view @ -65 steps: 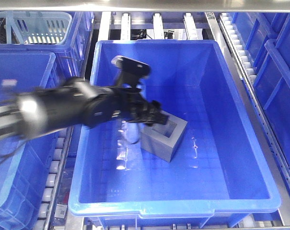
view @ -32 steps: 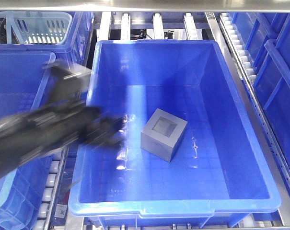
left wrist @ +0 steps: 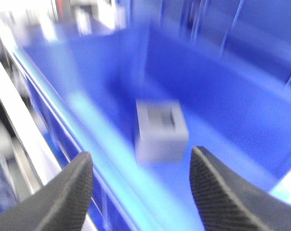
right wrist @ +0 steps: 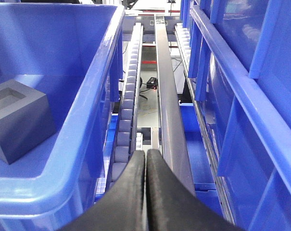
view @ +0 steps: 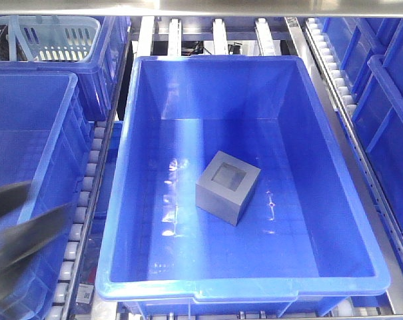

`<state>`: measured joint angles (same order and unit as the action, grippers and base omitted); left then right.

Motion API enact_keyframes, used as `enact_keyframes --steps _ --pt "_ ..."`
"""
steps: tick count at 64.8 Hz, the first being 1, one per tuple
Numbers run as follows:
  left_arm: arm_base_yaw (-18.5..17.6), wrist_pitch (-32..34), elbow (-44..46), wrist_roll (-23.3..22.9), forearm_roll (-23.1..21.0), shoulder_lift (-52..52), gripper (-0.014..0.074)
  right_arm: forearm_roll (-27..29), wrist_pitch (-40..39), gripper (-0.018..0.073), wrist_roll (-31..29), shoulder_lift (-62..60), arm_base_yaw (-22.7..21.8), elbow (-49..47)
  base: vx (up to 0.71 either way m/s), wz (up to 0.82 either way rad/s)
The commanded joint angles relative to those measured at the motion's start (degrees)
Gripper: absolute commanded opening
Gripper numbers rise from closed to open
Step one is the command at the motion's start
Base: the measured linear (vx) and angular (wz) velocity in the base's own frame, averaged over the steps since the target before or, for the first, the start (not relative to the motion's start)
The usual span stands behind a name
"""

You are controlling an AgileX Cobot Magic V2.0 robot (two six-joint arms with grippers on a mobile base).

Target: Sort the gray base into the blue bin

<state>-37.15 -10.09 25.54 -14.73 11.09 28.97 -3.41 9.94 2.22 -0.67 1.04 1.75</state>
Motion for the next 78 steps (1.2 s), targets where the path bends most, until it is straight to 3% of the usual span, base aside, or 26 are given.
enact_keyframes --steps 1,11,20,26,36,71,78 --pt "-0.16 1.17 -0.44 -0.53 0.19 -5.99 0.0414 -0.35 -4.25 -0.0009 -0.31 -0.67 -0.26 0.83 0.00 0.00" --pt "-0.16 -9.55 -0.98 -0.97 0.18 -13.55 0.0414 -0.35 -4.25 -0.0009 -0.31 -0.67 -0.26 0.83 0.00 0.00" --pt "-0.16 -14.16 -0.98 -0.97 0.18 -18.03 0.0368 -0.35 -4.25 -0.0009 -0.31 -0.67 -0.26 0.83 0.00 0.00" --pt "-0.16 -15.63 -0.98 -0.97 0.18 -20.51 0.0264 -0.35 -4.25 -0.0009 -0.31 -0.67 -0.26 0.83 0.00 0.00" --pt "-0.16 -15.75 -0.98 -0.97 0.18 -23.13 -0.0011 -0.35 -4.25 -0.0009 -0.31 -0.67 -0.26 0.83 0.00 0.00" --pt "-0.16 -17.51 -0.98 -0.83 0.31 -23.30 -0.0006 -0.35 -4.25 -0.0009 -0.31 -0.67 -0.26 0.83 0.00 0.00" --pt "-0.16 -14.56 -1.53 -0.42 4.47 -23.30 -0.0006 -0.35 -4.25 -0.0009 -0.31 -0.67 -0.26 0.83 0.00 0.00"
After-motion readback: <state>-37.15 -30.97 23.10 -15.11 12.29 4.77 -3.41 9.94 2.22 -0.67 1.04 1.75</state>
